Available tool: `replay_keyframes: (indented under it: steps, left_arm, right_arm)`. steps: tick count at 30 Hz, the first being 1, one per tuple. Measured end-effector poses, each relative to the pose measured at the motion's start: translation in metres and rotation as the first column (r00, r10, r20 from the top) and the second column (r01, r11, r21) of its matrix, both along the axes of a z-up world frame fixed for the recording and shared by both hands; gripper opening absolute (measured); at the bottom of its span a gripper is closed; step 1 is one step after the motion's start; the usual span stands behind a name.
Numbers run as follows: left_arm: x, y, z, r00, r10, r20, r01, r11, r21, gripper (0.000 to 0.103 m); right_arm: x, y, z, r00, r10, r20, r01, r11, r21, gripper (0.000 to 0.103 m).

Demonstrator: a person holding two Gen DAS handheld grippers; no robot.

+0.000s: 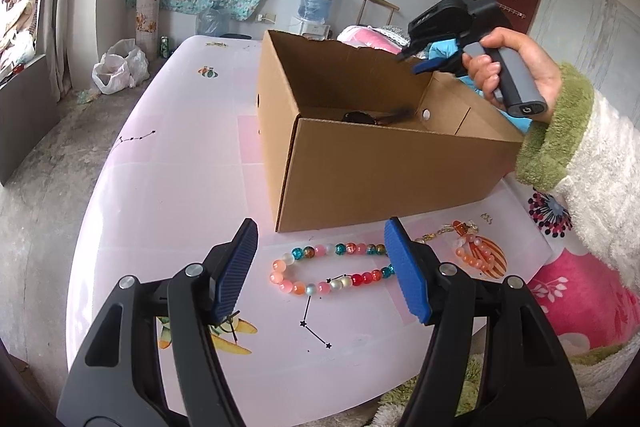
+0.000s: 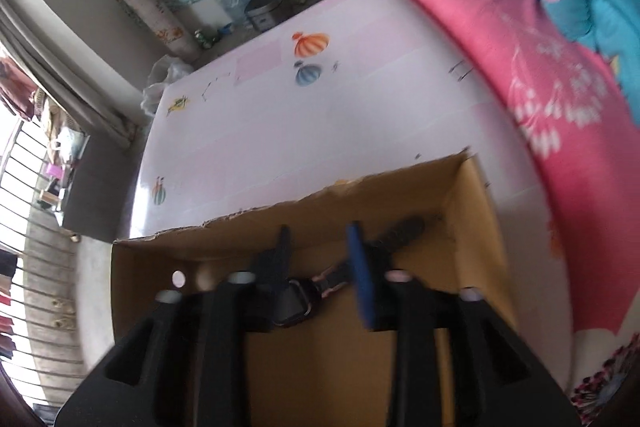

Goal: Organize jewelry
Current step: 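Withdraw the right tool from the box back toward the beaded bracelet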

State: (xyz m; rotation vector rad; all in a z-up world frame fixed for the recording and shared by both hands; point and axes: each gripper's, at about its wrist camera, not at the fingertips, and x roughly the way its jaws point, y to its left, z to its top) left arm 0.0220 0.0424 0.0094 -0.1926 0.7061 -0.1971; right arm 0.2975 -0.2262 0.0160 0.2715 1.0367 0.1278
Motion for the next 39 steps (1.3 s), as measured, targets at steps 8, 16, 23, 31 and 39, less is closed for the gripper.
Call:
replay_keyframes:
  steps: [8,16,23,31,39]
  left_arm:
    - [0.002,0.001,-0.006,0.999,0.022,-0.034,-0.021,0.999,0.026,0.064]
    - [-0.01,0.002,-0.025,0.993,0.053,-0.107,-0.049,0.998,0.035,0.072]
    - [-0.004,-0.013,-0.053,0.971,0.066,-0.232,-0.047,0.995,0.084,0.08]
    - [0.001,-0.04,-0.065,0.967,0.118,-0.226,-0.05,0.957,0.287,0.096]
    - [0.006,-0.036,-0.065,0.958,0.142,-0.247,-0.073,0.961,0.268,0.096]
  right_arm:
    - [-0.054,-0.008,0.046,0.983,0.057,0.175,-0.049,0.998,-0.051,0.051]
    - [-0.171,-0.012,0.079,0.876,0.214,0.431,-0.127,0.967,-0.221,0.086]
    - [-0.246,-0.054,-0.01,0.953,0.147,0.266,-0.05,0.94,-0.338,0.093]
    - [-0.251,-0.095,-0.092,0.996,0.005,0.084,0.021,0.954,-0.3,0.093]
    - [-0.242,-0.094,-0.112,0.998,0.038,0.059,-0.012,0.922,-0.388,0.096]
